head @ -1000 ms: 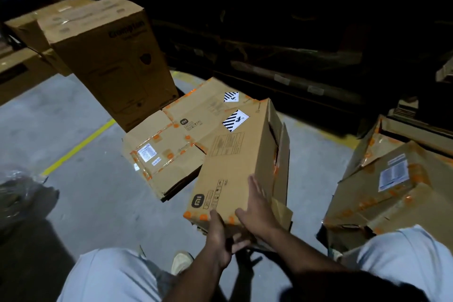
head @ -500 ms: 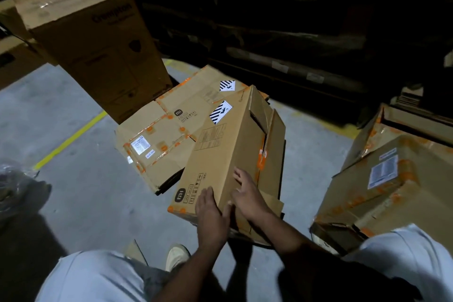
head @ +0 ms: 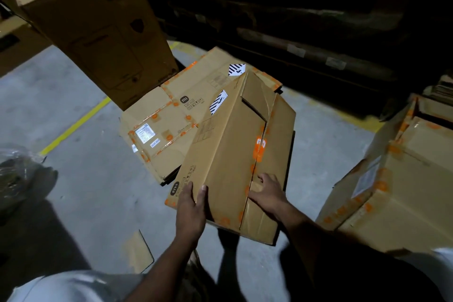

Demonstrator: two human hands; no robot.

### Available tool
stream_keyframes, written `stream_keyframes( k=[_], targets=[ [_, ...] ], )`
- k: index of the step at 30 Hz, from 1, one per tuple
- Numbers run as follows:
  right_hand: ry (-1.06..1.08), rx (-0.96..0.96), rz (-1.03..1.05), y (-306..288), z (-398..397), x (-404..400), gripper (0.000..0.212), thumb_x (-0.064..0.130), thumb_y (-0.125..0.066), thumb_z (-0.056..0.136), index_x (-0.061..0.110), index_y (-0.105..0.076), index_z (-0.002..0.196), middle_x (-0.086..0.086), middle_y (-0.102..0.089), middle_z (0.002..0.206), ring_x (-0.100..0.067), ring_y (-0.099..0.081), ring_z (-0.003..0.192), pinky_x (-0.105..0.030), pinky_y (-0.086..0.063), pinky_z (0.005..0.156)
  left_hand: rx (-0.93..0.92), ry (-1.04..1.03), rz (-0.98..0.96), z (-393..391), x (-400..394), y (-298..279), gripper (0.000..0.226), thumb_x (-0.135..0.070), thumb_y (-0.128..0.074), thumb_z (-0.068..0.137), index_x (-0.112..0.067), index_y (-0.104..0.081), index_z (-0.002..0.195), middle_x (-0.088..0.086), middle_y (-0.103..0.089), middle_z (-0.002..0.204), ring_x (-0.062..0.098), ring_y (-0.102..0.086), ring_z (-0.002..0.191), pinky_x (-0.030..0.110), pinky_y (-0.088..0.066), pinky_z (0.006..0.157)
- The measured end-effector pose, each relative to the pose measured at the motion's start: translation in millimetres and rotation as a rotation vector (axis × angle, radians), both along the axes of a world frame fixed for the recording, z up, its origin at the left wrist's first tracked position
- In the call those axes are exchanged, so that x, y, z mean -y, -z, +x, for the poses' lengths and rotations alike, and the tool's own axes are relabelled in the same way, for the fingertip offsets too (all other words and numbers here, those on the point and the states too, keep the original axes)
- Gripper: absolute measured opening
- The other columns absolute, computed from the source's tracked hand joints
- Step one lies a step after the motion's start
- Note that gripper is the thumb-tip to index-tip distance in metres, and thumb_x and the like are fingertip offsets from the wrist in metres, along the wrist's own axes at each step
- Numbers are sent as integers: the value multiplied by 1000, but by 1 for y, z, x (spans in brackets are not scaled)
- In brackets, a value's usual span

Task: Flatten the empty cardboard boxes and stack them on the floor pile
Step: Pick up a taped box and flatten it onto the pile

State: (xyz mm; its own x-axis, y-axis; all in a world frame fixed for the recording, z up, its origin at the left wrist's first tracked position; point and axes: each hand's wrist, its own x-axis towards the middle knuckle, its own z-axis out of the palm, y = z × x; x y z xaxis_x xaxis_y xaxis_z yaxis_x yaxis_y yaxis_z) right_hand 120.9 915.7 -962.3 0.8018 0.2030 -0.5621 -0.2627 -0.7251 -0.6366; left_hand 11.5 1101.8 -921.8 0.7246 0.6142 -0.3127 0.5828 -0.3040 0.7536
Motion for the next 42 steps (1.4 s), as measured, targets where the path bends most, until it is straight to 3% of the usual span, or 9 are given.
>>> stream_keyframes(
  k=[4, 12, 15, 17, 21, 27, 32, 37, 42],
  targets=[
    [-167, 2, -6, 3, 3, -9, 69, 48, -82, 69, 27, -47, 125, 2, -55, 127, -22, -53, 116, -38, -46, 96, 36, -136, -27, 0, -30, 0, 58, -65, -41, 98, -21, -62, 131, 0, -64, 128, 23, -60, 115, 44, -51, 98],
    [-276, 351, -170, -25, 7, -21, 29, 37, -64, 93, 26, -61, 120, 5, -60, 117, -18, -52, 115, -35, -26, 96, -73, -335, -311, -17, -23, 16, 43, -46, -41, 105, -10, -61, 113, 17, -67, 104, 35, -68, 90, 44, -62, 69],
    [-262, 575, -259, -46, 0, -26, 6, 20, -64, 93, 26, -62, 93, 6, -59, 97, -18, -56, 97, -33, -29, 87, -159, -189, -175, -19, -6, 22, 50, -42, -46, 102, -12, -43, 142, 19, -59, 131, 40, -61, 114, 55, -55, 93],
    [-249, 605, -282, -54, -8, -33, 25, 1, -55, 86, 26, -58, 85, 5, -56, 93, -20, -56, 92, -33, -34, 86, -235, -6, 31, -19, 7, 23, 75, -45, -62, 93, -11, -29, 152, 18, -41, 150, 40, -38, 139, 58, -39, 109],
    [-313, 431, -345, -49, -11, -28, 40, 4, -58, 87, 17, -52, 125, -4, -53, 124, -26, -54, 113, -39, -42, 97, -344, 345, 197, -14, 38, 12, 109, -61, -70, 82, -17, -8, 161, 5, -1, 168, 27, 0, 154, 55, -18, 119],
    [-509, 293, -398, -31, -16, -6, 48, 36, -66, 87, 23, -50, 130, -3, -54, 126, -25, -53, 117, -41, -35, 102, -344, 532, 183, -9, 57, 18, 105, -61, -71, 82, -16, -16, 160, 6, -1, 169, 24, -1, 155, 46, -18, 122],
    [-555, 245, -447, -32, -22, -17, 57, 46, -78, 78, 15, -51, 118, -6, -67, 115, -30, -61, 110, -40, -39, 93, -402, 450, 287, -16, 60, 23, 119, -72, -67, 77, -16, -3, 161, 4, 9, 169, 27, 10, 155, 58, -17, 119],
    [-552, 198, -368, -19, -30, -15, 45, 41, -68, 88, 20, -56, 126, -1, -62, 132, -24, -54, 125, -40, -34, 99, -560, 278, 224, -24, 46, 27, 136, -77, -69, 65, -15, 8, 158, 10, 13, 166, 41, 4, 152, 71, -22, 112],
    [-519, 307, -247, -29, -33, -30, 38, 35, -65, 91, 26, -58, 127, 2, -64, 131, -20, -54, 125, -38, -30, 97, -637, 430, 484, -7, 51, 11, 110, -63, -55, 85, -4, 4, 158, 28, -3, 164, 51, -13, 148, 62, -35, 110]
  ],
)
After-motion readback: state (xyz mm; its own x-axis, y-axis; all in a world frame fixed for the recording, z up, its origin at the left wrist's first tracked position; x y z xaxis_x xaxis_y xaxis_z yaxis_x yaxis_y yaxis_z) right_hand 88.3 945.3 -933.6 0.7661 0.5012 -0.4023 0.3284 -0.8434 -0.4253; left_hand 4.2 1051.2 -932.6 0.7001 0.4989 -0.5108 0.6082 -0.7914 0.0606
